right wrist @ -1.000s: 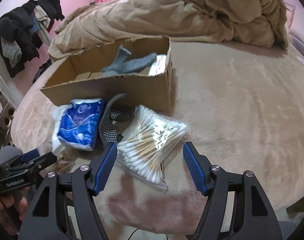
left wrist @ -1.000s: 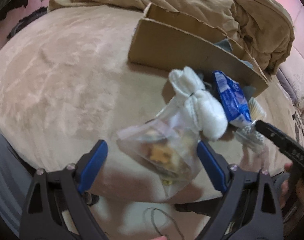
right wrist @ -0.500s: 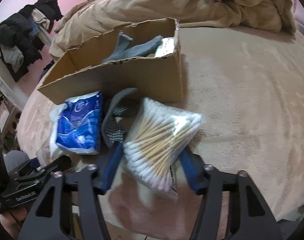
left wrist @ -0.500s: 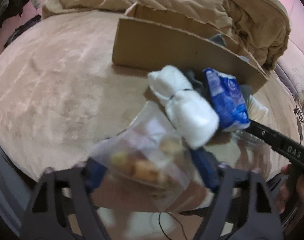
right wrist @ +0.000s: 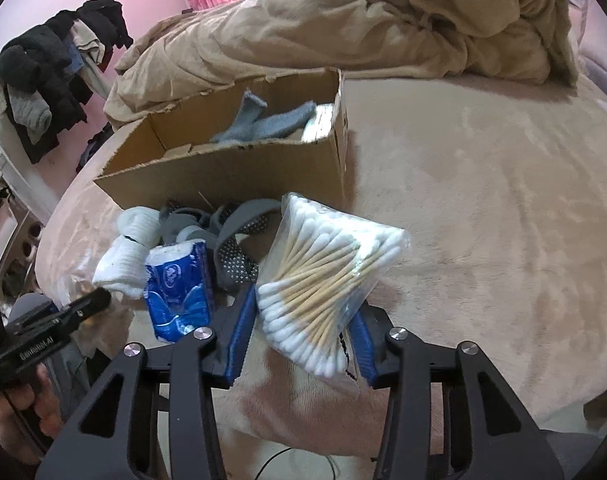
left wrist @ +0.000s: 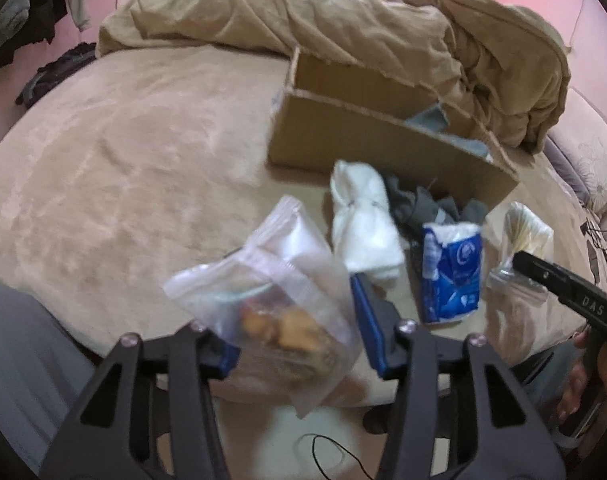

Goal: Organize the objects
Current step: 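Grasp the cotton swab bag with the right gripper while the left grasps the snack bag, both into box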

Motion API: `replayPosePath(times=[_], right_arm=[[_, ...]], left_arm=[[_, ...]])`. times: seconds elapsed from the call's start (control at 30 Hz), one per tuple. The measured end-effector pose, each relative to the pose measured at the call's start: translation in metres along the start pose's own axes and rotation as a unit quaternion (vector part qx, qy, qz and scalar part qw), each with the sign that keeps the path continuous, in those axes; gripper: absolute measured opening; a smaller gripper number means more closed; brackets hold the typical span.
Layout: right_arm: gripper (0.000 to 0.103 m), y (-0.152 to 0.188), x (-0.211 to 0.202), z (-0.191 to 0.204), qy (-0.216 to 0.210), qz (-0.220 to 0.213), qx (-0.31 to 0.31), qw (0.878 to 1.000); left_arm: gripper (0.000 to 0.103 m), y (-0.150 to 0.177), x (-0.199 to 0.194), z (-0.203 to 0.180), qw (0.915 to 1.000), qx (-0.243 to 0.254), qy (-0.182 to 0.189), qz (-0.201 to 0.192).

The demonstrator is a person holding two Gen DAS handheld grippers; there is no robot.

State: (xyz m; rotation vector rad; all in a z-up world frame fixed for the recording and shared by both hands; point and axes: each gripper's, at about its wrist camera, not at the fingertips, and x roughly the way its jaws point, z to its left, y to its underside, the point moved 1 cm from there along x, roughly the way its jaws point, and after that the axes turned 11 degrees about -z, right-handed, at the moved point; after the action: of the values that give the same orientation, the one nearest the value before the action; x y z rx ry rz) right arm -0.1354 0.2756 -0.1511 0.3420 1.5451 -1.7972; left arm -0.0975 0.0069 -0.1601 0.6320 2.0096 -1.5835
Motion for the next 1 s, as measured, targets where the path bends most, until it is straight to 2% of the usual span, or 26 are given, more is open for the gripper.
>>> replayPosePath(times=[0.3, 0.4, 0.57, 0.7, 1.0], right_arm=[[0.047, -0.021, -0.04, 0.016, -0.002, -0.033, -0.017, 0.999], [0.047, -0.03, -0.056, 0.028, -0.007, -0.044, -0.029, 0.999], [0.047, -0.046, -0.08, 0.049, -0.017, -0.066, -0.048, 0.997], [0.047, -0.06, -0.09, 0.063, -0.026, -0.08, -0.058, 0.995], [0.047, -0.091, -0.086, 0.087, -0.046, -0.1, -0.074, 0.991]], left_arm=[[0.05, -0.021, -0.048, 0.01, 0.9995, 0.0, 0.014, -0.029], [0.05, -0.033, -0.065, 0.002, 0.9983, 0.023, 0.015, -0.052], [0.05, -0.058, -0.087, -0.011, 0.9949, 0.051, 0.037, -0.079], [0.05, -0.081, -0.092, -0.015, 0.993, 0.053, 0.064, -0.085], [0.05, -0.133, -0.081, -0.014, 0.9886, 0.066, 0.096, -0.094]])
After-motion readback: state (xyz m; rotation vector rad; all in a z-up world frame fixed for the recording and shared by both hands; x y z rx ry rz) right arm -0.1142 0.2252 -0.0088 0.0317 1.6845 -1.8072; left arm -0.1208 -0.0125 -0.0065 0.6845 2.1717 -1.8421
